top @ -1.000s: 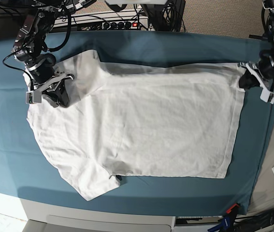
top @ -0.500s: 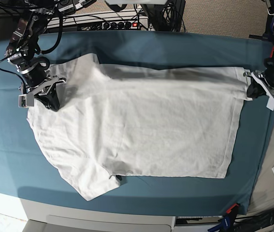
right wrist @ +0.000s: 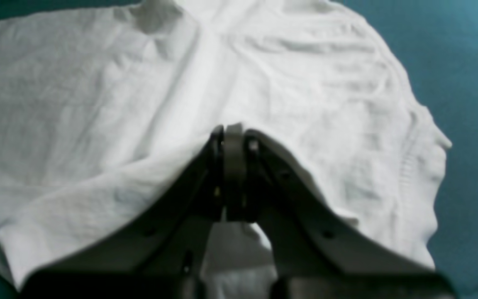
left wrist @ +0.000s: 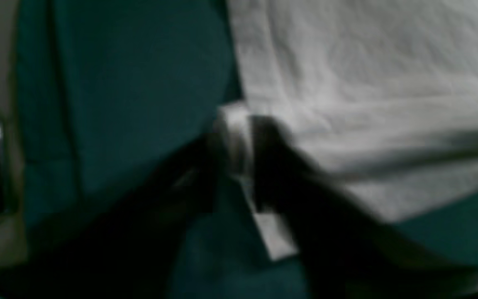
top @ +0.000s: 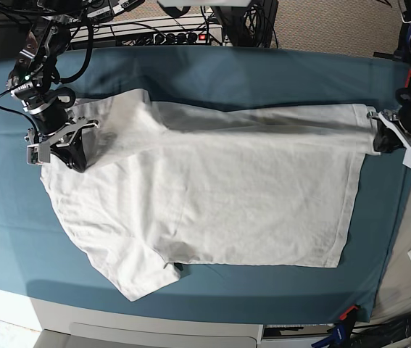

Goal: Fold the T-shirt properly
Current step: 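Fold the shirt's shoulder edge over with both grippers, then release, then regrasp the folded shirt edge with both grippers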

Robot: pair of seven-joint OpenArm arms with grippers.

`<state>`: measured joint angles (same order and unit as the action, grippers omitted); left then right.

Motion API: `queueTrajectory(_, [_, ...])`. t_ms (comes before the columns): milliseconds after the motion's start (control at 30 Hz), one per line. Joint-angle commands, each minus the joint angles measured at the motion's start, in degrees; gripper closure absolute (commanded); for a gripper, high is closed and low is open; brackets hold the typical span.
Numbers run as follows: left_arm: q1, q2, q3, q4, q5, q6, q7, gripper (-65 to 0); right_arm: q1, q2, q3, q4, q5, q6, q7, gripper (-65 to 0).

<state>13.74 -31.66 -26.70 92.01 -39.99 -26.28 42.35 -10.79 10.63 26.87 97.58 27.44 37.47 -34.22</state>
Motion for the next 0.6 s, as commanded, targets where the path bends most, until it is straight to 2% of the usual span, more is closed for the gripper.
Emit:
queueTrajectory(0, [-0.55, -1.40, -0.57, 0.85, -0.66, -0.59, -1.29, -26.6, 0.79, 0.98, 0.17, 0.92, 1.01, 0.00, 2.10, -10.9])
queueTrajectory(67, [-0.55, -1.40, -0.57, 0.85, -0.66, -0.48, -1.29, -33.7, 0.81, 0.98, 0.22, 0.92, 0.98, -0.02, 2.12, -25.4])
queueTrajectory(100, [-0.52, -1.44, -0.57, 0.85, -0.61, -0.48, -1.27, -34.2, 0.81, 1.05, 0.24, 0.92, 0.98, -0.04, 2.16, -27.9])
queueTrajectory(233, [-0.37, -2.14, -0.59, 0.85, 1.22, -0.48, -0.85, -34.2, 0.81, 1.70, 3.19, 0.94, 0.35, -0.22, 1.53, -27.9])
queueTrajectory(300, [-0.22, -2.60, -0.90, 0.85, 1.42, -0.48, -0.31, -34.2, 0.79, 1.70, 6.88, 0.94, 1.20, -2.51, -0.52, -27.9])
queueTrajectory(367, [-0.20, -2.95, -1.55, 0.85, 1.40, -0.50, 0.11, -34.2, 0.76, 1.70, 11.61, 0.94, 5.29, -6.84, -5.44, -27.9])
queueTrajectory(467, [-0.22, -3.13, -2.89, 0.85, 0.11, -0.50, 0.24, -34.1, -0.04, 1.57, 19.74, 0.92, 12.20, -7.87, -11.69, -27.9])
queueTrajectory(567, [-0.22, -3.10, -3.13, 0.85, -0.31, -0.50, 0.24, -34.1, -3.10, 1.55, 24.87, 0.92, 16.68, -9.09, -13.97, -27.9])
